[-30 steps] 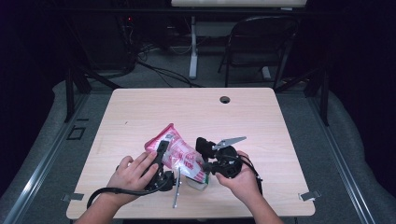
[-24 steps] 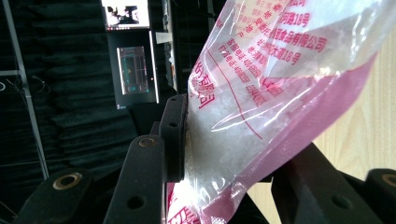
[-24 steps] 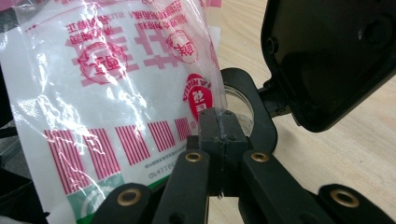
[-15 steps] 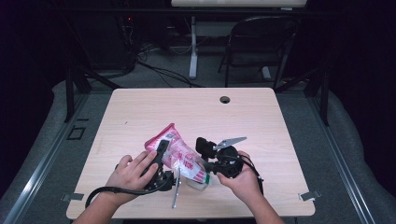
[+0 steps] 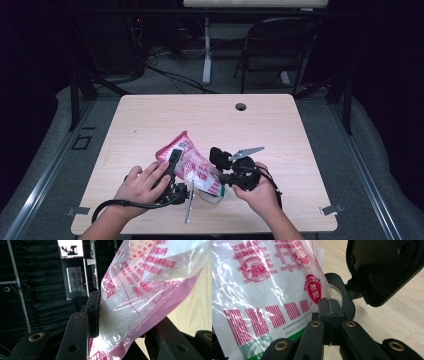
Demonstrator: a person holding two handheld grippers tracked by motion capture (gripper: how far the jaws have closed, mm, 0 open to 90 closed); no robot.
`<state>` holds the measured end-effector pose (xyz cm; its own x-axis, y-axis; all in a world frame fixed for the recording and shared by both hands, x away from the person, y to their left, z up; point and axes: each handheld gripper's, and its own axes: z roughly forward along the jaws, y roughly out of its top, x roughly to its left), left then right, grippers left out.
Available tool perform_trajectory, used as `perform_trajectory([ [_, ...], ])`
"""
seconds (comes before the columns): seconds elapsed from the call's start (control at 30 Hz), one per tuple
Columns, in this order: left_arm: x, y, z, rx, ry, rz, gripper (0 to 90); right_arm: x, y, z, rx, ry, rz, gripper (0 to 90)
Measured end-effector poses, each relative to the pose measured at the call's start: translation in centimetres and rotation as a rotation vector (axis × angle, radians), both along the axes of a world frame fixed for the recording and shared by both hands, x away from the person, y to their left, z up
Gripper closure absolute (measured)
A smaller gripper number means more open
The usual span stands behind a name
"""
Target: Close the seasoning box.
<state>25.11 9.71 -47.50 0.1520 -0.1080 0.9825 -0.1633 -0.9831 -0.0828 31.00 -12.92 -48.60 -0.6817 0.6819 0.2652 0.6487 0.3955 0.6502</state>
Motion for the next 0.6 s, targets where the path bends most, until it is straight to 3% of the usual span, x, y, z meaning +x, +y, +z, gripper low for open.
perform_trajectory([
  [0.6, 0.2, 0.08, -0.21, 0.008, 0.008, 0.007, 67.5, -0.43, -0.76, 0.8, 0.037, -0.025, -0.013, 90.0],
])
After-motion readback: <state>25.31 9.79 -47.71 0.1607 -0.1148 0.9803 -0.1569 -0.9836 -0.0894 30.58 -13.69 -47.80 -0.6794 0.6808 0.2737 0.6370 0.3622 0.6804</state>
